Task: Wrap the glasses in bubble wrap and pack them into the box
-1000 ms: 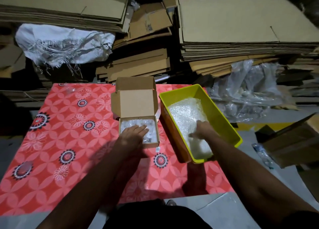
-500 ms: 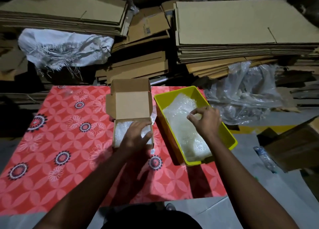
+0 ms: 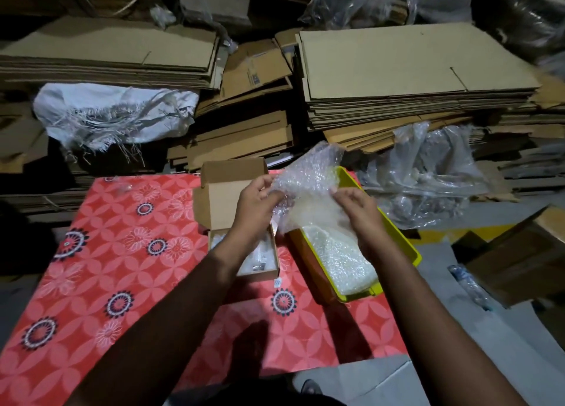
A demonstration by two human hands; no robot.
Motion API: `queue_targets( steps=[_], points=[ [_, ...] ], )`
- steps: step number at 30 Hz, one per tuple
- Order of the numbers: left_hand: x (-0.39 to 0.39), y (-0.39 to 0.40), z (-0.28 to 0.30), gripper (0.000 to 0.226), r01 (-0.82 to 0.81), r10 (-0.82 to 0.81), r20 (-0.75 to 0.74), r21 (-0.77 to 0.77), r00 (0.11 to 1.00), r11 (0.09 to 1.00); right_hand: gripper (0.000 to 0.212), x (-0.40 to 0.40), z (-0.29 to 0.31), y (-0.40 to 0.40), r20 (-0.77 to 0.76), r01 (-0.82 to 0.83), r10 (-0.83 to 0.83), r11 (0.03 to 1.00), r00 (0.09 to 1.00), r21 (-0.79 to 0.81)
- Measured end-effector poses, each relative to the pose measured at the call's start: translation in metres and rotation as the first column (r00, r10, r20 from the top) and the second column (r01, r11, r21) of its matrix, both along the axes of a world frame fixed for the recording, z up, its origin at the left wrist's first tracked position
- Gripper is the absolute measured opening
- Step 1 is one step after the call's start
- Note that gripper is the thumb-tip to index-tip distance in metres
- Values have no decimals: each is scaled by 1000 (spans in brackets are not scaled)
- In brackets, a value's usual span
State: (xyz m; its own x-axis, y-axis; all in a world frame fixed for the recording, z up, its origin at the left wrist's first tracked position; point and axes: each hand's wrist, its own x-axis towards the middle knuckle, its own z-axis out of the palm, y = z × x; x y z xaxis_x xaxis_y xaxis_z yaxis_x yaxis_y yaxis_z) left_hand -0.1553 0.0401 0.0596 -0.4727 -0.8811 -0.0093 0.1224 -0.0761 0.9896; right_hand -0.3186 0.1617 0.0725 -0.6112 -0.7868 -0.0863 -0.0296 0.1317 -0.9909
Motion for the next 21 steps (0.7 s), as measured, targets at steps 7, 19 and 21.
queue_targets(
  steps=[7,19,21],
  points=[
    [18,-17,-5,19,-15,15,6,113,1000,993,28,9,2,-19,277,86,-106,993,955,85],
    [14,-18,-28,26,-102,101,11,184,995,978,12,-9,-29,-12,373,112,-144,988,916,107],
    [14,-20,-34,39,-90,87,21,209,996,974,14,-10,-32,-13,375,143,-170,985,911,98]
  ],
)
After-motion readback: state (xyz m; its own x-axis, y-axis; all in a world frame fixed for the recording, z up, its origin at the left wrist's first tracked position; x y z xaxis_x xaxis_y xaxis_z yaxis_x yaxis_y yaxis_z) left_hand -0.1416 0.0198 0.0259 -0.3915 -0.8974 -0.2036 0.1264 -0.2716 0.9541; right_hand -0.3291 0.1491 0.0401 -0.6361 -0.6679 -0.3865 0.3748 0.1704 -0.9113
